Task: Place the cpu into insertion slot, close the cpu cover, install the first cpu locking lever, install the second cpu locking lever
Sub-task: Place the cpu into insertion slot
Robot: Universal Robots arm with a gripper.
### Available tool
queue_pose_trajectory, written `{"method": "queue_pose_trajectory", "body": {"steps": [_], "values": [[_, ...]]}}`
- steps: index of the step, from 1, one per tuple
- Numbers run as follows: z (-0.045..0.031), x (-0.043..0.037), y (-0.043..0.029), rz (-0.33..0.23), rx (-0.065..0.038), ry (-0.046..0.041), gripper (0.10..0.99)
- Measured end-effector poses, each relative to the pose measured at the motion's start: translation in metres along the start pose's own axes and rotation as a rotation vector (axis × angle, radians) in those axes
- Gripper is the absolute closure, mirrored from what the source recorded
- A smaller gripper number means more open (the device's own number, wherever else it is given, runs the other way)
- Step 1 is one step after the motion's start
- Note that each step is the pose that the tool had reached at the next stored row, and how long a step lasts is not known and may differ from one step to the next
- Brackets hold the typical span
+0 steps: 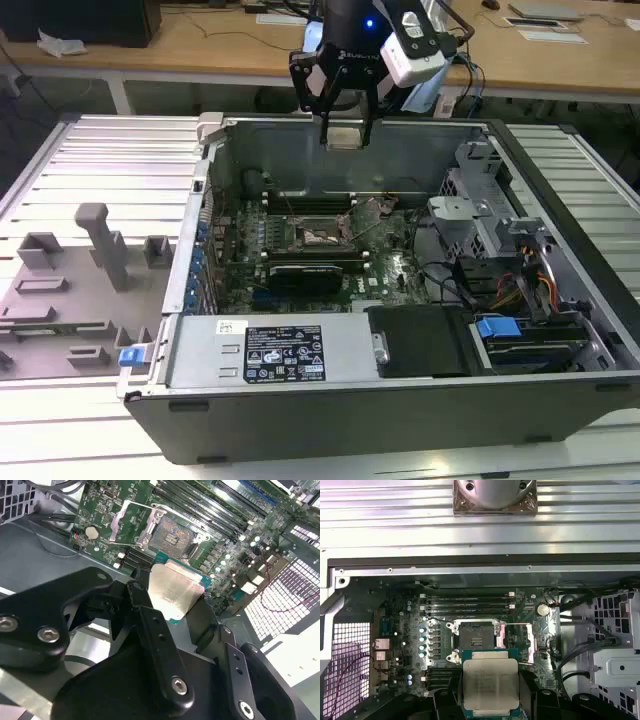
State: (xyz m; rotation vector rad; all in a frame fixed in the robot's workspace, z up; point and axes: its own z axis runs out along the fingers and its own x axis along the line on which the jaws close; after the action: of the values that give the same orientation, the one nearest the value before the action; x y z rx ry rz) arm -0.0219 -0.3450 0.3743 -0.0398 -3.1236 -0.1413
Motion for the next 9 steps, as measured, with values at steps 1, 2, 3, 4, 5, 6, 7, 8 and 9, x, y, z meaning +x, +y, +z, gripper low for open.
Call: {"method": "queue_pose_trajectory", "body": {"steps": [1, 2, 3, 4, 5, 6, 7, 8, 9], "values": [[0.0, 0.0, 0.0, 0.0, 0.0, -0.0002, 0.545], [0.0, 0.0, 0.0, 0.0, 0.0, -0.0002, 0.545], [0.0, 0.0, 0.0, 0.0, 0.0, -0.0003, 0.545], [0.0002, 0.0, 0.0, 0.0, 0.0, -0.0003, 0.545], [0.0019, 0.0, -0.0002, 0.0, 0.0, -0.0013, 0.545], [0.0035, 0.0, -0.0003, 0.0, 0.0, -0.002, 0.545], [0.0053, 0.0001, -0.0005, 0.0, 0.0, -0.0027, 0.545], [0.0094, 0.0003, -0.0008, 0.0, 0.0, -0.0036, 0.545], [0.0118, 0.0003, -0.0011, 0.0, 0.0, -0.0035, 0.545]]}}
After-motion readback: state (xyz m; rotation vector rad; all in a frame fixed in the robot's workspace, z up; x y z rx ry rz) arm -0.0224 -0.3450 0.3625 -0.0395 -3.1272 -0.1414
